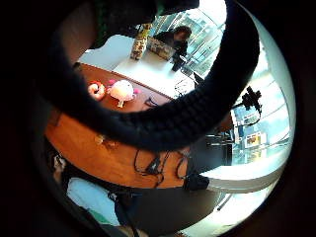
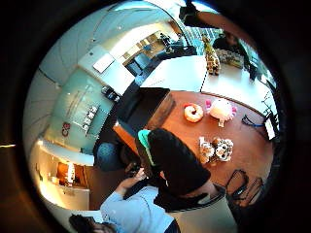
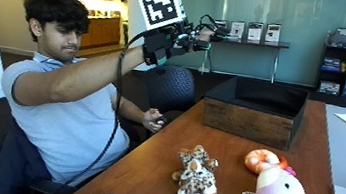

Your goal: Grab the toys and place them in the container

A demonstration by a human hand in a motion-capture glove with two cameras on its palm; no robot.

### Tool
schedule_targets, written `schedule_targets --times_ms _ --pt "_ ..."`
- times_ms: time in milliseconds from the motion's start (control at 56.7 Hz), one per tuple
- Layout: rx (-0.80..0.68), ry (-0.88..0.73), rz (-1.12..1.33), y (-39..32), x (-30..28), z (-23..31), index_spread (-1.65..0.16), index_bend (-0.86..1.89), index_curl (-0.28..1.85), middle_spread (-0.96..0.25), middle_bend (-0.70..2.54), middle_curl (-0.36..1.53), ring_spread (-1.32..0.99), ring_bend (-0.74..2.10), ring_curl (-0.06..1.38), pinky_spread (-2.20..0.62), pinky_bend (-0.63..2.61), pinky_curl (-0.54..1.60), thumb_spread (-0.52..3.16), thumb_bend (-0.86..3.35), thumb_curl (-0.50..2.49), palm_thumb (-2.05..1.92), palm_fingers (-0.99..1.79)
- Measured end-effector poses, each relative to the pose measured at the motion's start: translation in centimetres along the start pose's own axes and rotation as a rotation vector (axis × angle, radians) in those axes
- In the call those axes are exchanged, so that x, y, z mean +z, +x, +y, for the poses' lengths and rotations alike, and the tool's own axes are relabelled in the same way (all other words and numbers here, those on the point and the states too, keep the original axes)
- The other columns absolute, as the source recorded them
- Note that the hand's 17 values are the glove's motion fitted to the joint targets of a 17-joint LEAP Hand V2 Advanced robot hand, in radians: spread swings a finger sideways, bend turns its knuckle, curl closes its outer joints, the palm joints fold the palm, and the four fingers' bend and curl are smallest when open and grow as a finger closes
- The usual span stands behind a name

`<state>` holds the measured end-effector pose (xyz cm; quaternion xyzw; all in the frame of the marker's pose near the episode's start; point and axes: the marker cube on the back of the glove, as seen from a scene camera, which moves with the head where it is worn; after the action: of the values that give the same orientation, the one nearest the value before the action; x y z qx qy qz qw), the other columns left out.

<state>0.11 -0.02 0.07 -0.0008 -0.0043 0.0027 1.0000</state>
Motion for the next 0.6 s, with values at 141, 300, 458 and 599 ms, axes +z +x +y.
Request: schedule_targets --times_ms 141,300,458,599 --pt "0.017 -0.017 -0.01 0.7 0.8 -0.1 -0.25 0.27 0.12 -0.04 0.16 0.06 -0.06 0.17 0.02 0.05 0.59 0.17 0.87 -0.06 0.04 -0.09 0.02" --pt "0.034 -0.051 -0.01 1.4 2.5 -0.1 -0.31 0.28 0.18 -0.05 0.17 0.12 -0.07 0.19 0.06 0.07 0.64 0.22 1.11 -0.06 0.07 -0.1 -0.02" --pt "0.047 -0.096 -0.024 1.6 5.6 0.1 -0.33 0.28 0.23 -0.05 0.17 0.16 -0.08 0.19 0.09 0.07 0.65 0.25 1.21 -0.07 0.1 -0.1 -0.04" --pt "0.073 -0.207 -0.004 1.6 12.4 0.9 -0.34 0.26 0.26 -0.05 0.15 0.18 -0.08 0.19 0.12 0.07 0.66 0.27 1.24 -0.06 0.12 -0.1 -0.05"
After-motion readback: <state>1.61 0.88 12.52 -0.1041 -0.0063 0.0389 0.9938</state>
